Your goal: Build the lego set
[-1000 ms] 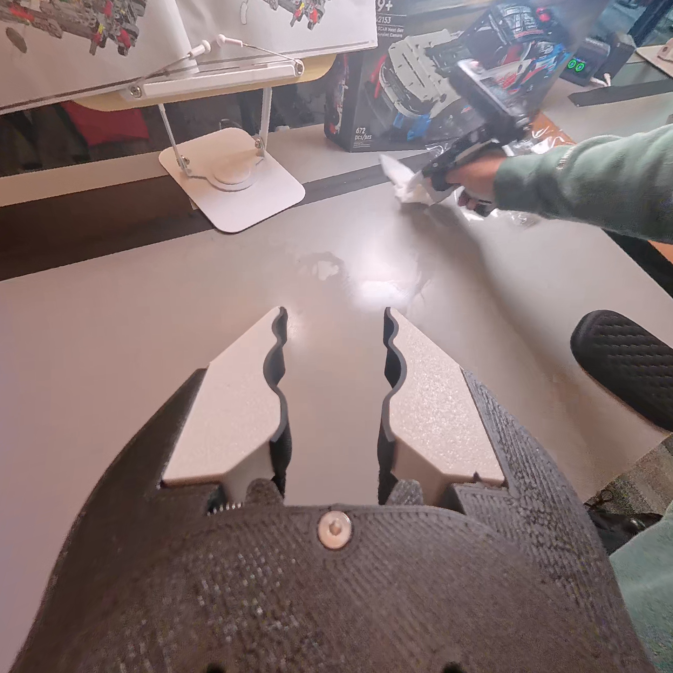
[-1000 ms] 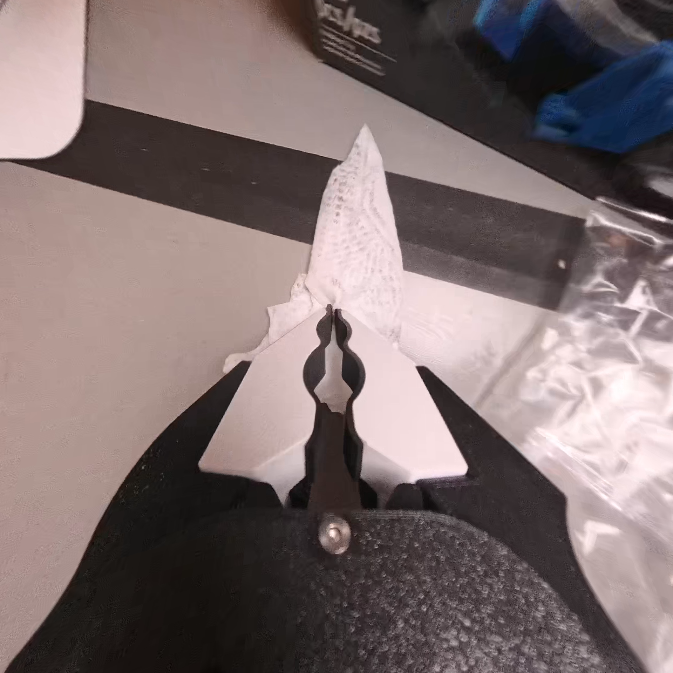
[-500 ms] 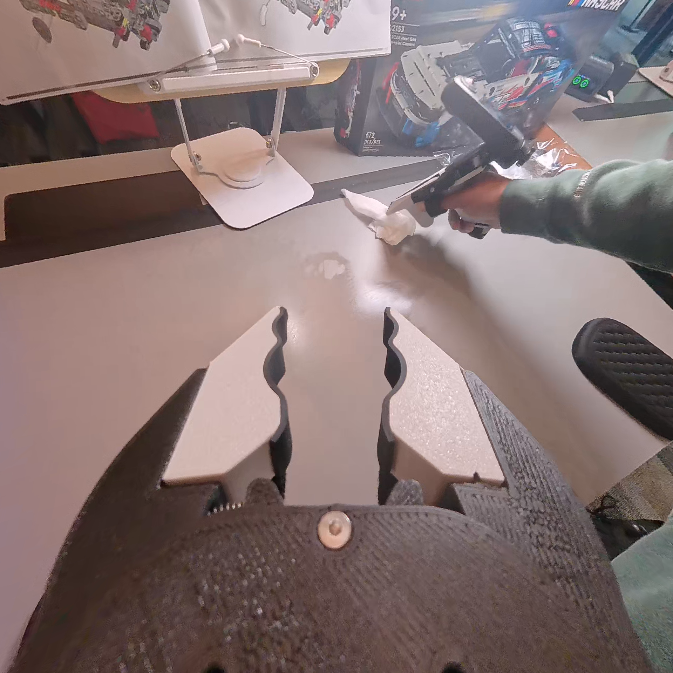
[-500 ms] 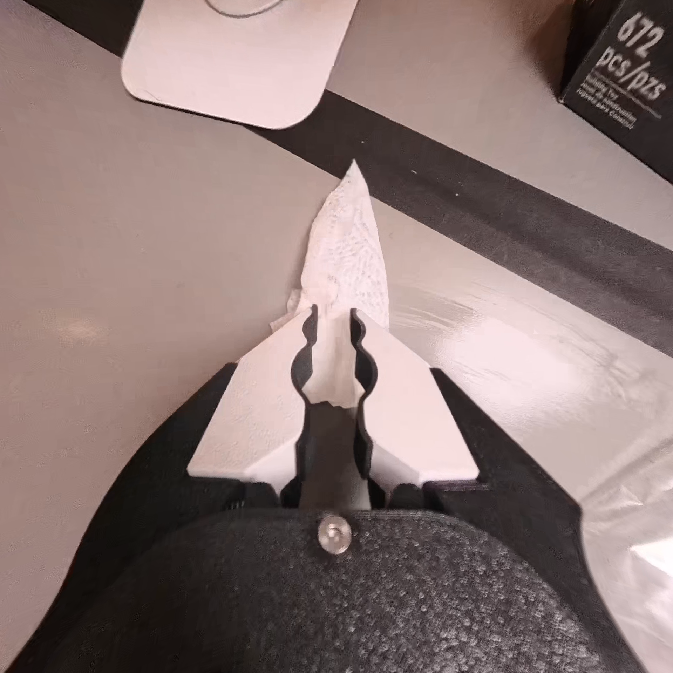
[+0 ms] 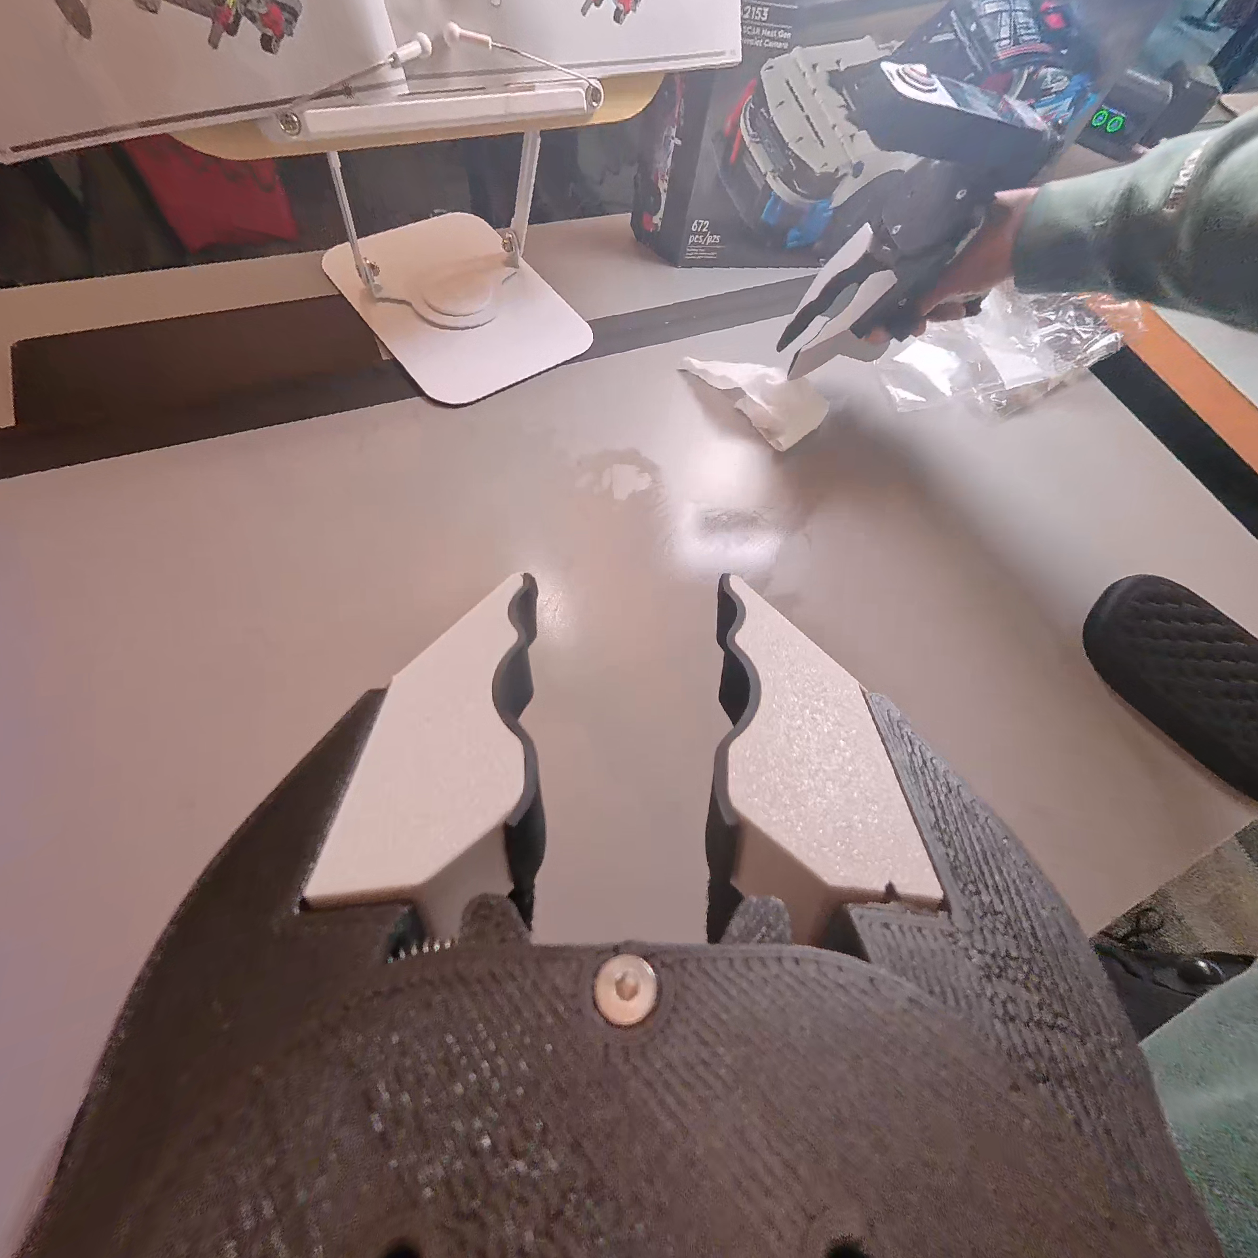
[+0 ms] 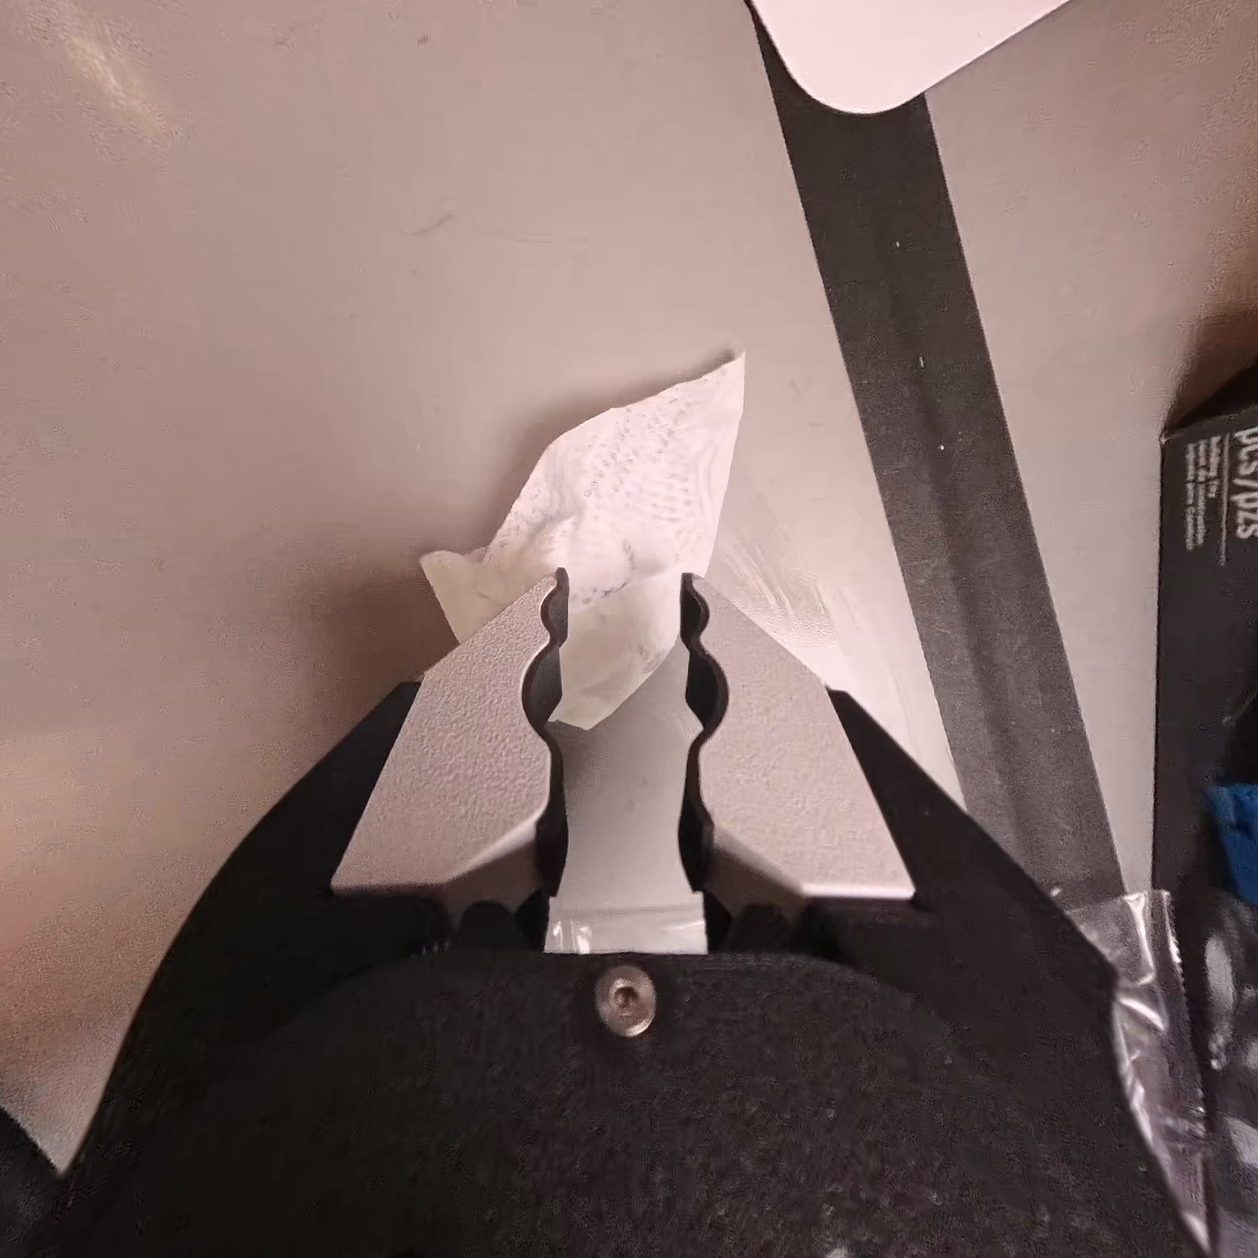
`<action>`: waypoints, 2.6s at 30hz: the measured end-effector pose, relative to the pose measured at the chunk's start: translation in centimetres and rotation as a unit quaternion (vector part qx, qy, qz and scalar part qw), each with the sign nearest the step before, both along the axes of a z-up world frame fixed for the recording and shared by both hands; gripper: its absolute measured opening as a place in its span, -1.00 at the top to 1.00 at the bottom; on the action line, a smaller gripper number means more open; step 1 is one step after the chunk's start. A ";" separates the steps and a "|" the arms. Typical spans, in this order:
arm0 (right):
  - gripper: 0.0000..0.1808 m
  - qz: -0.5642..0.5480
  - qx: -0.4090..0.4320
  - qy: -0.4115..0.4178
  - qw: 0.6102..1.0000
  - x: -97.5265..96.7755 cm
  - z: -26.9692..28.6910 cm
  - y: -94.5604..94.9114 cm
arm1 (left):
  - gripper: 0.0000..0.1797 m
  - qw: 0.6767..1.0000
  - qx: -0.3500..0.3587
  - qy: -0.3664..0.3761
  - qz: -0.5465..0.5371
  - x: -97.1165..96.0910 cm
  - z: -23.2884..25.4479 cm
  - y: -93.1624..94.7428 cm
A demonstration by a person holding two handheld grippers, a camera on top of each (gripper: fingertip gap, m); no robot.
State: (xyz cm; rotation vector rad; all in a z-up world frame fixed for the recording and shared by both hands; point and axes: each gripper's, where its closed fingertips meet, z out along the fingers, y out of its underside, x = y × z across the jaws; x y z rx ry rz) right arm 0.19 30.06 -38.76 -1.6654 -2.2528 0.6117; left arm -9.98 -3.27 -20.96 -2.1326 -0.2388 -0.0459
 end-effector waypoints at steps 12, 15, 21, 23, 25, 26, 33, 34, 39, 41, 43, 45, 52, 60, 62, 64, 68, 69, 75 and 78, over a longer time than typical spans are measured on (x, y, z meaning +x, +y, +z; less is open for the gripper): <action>0.79 0.011 0.013 -0.017 1.000 1.5 -3.6 -2.5 | 0.42 1.000 -0.010 -0.011 0.010 -0.6 -1.1 0.5; 0.93 -0.087 0.014 0.027 0.996 -0.7 -3.6 0.1 | 0.42 1.000 -0.016 -0.011 0.006 -0.5 -1.3 0.5; 0.98 -0.247 0.013 0.050 0.968 -7.2 -3.6 6.7 | 0.43 1.000 -0.017 0.013 0.003 -1.0 -0.3 0.4; 0.98 -0.238 0.007 0.058 0.970 -10.1 -3.5 5.0 | 0.43 1.000 -0.014 0.019 0.004 -1.3 0.2 0.5; 0.98 -0.179 0.005 0.058 0.982 -12.3 -3.5 0.6 | 0.44 1.000 -0.008 0.024 0.007 -1.7 0.5 0.6; 0.99 -0.152 0.005 0.059 0.987 -12.8 -3.5 -1.7 | 0.44 1.000 -0.005 0.023 0.008 -1.9 0.6 0.8; 0.99 -0.185 0.017 0.062 0.981 -9.7 -3.5 -2.2 | 0.44 1.000 0.004 0.001 0.017 -2.6 -0.6 0.4; 0.99 -0.208 0.003 0.063 0.976 -10.3 -3.5 -1.5 | 0.44 1.000 0.003 -0.002 0.018 -2.7 -0.8 0.1; 0.99 -0.212 -0.005 0.074 0.974 -17.8 -3.5 -4.3 | 0.44 1.000 -0.002 0.001 0.021 -3.6 -0.6 -1.7; 0.99 -0.212 -0.015 0.073 0.974 -21.2 -3.4 -6.3 | 0.44 1.000 -0.003 0.002 0.024 -4.5 -0.6 -2.6; 0.99 -0.205 -0.010 0.075 0.976 -24.3 -3.4 -8.1 | 0.44 1.000 -0.004 0.000 0.025 -5.6 -0.6 -3.3; 0.99 -0.203 -0.011 0.079 0.976 -26.6 -3.4 -9.6 | 0.44 1.000 -0.002 -0.003 0.020 -6.7 -0.8 -3.6; 1.00 -0.232 -0.034 0.081 0.969 -25.2 -2.6 -8.1 | 0.44 0.999 0.031 -0.034 0.009 -12.5 -1.9 -4.5; 1.00 -0.326 -0.013 0.067 0.943 -27.0 -3.0 -5.9 | 0.44 0.999 0.032 -0.036 -0.004 -19.8 -3.6 -7.5; 1.00 -0.303 0.025 0.067 0.950 -27.3 -3.0 -7.1 | 0.45 0.998 0.040 -0.037 0.004 -21.8 -3.4 -8.2; 1.00 -0.334 0.036 0.071 0.939 -26.5 -3.0 -6.0 | 0.45 0.998 0.049 -0.035 0.010 -23.5 -3.1 -8.7; 1.00 -0.359 0.043 0.081 0.929 -26.1 -2.9 -4.7 | 0.45 0.998 0.057 -0.024 0.014 -26.0 -2.9 -9.5; 1.00 -0.343 0.054 0.081 0.934 -26.3 -2.9 -5.3 | 0.45 0.998 0.057 -0.023 0.016 -26.4 -2.9 -9.6; 1.00 -0.357 0.060 0.066 0.930 -24.5 -3.0 -5.6 | 0.45 0.997 0.066 -0.024 0.021 -27.4 -2.6 -9.6; 1.00 -0.329 0.061 0.063 0.940 -25.3 -3.0 -6.4 | 0.45 0.997 0.066 -0.024 0.017 -26.8 -2.7 -9.5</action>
